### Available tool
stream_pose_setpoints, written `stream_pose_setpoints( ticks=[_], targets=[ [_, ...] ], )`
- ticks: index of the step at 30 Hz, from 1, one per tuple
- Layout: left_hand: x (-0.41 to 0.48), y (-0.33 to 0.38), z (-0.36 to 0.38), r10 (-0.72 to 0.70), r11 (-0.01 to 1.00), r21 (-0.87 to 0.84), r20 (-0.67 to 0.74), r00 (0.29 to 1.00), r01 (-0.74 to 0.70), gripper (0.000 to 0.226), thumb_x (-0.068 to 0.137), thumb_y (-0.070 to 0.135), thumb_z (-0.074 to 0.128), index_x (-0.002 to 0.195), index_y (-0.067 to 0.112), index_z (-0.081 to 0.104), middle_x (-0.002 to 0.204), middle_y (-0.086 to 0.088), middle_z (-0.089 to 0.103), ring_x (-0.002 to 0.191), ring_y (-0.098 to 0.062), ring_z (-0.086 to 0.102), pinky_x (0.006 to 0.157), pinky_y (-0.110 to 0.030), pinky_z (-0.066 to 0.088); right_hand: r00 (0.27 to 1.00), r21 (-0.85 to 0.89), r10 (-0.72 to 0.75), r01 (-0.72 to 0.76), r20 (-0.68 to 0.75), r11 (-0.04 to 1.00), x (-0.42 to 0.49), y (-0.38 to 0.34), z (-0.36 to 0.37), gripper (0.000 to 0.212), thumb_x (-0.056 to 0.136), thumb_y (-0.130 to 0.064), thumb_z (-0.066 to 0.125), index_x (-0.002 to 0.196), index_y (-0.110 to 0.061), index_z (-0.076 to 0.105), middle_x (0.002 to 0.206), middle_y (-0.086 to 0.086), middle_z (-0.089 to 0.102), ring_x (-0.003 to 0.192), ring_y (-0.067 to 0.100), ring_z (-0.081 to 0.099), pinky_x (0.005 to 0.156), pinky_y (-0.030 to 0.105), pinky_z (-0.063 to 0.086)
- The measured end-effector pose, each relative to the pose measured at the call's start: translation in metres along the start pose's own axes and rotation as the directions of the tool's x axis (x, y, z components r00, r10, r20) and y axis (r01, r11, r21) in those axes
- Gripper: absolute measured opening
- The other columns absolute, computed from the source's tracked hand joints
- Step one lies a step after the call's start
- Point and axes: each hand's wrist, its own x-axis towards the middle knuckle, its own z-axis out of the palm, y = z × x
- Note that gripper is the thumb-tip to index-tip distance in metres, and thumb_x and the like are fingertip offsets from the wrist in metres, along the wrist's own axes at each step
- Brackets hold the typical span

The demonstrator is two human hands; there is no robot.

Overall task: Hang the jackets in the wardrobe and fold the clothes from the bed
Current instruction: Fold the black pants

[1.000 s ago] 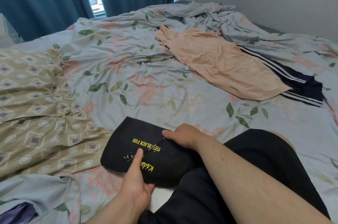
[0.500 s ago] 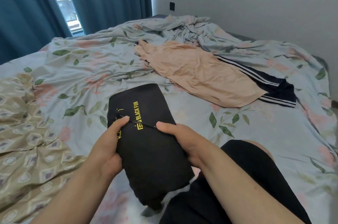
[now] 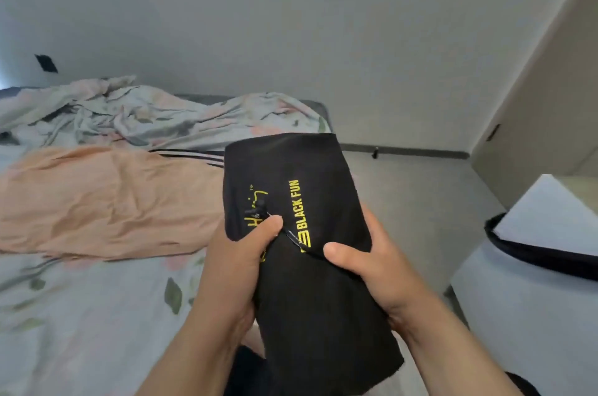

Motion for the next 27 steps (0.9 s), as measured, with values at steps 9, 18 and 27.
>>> stream_pose_setpoints(
  ticks=[9, 18, 27],
  targets=[
    [0.074, -0.122, 0.094, -0.288, 0.938, 0.236, 0.132, 0.948, 0.253, 0.039, 0.074, 0.030, 0.076, 0.112, 0.029, 0.067, 0.104, 0.004, 0.075, 0.094, -0.018, 0.073, 0.083, -0.043, 0.057, 0.946, 0.187, 0.190, -0.143, -0.263, 0.972, 0.012, 0.084, -0.139, 0.061, 0.077, -0.004, 0.070, 0.129, -0.034, 0.058, 0.123, 0.000, 0.069, 0.110, 0.022, 0.067, 0.080, 0.029, 0.058],
    [0.132, -0.186, 0.106, -0.301, 0.874, 0.358, -0.130, 0.945, 0.327, 0.056, 0.059, 0.043, 0.074, 0.113, 0.030, 0.065, 0.108, 0.002, 0.074, 0.099, -0.021, 0.071, 0.085, -0.046, 0.055, 0.922, 0.065, 0.332, -0.325, -0.202, 0.943, 0.075, 0.130, -0.180, 0.074, 0.065, -0.015, 0.085, 0.126, -0.043, 0.054, 0.117, -0.015, 0.070, 0.105, 0.007, 0.068, 0.081, 0.024, 0.057],
    [0.145, -0.127, 0.189, -0.291, 0.815, 0.479, -0.147, 0.945, 0.326, 0.041, 0.062, 0.044, 0.072, 0.102, 0.039, 0.068, 0.100, 0.006, 0.075, 0.090, -0.014, 0.072, 0.077, -0.038, 0.055, 0.878, 0.178, 0.429, -0.397, -0.212, 0.900, 0.096, 0.058, -0.225, 0.068, 0.060, -0.020, 0.087, 0.116, -0.049, 0.060, 0.116, -0.007, 0.071, 0.107, 0.016, 0.069, 0.080, 0.027, 0.058]
  ],
)
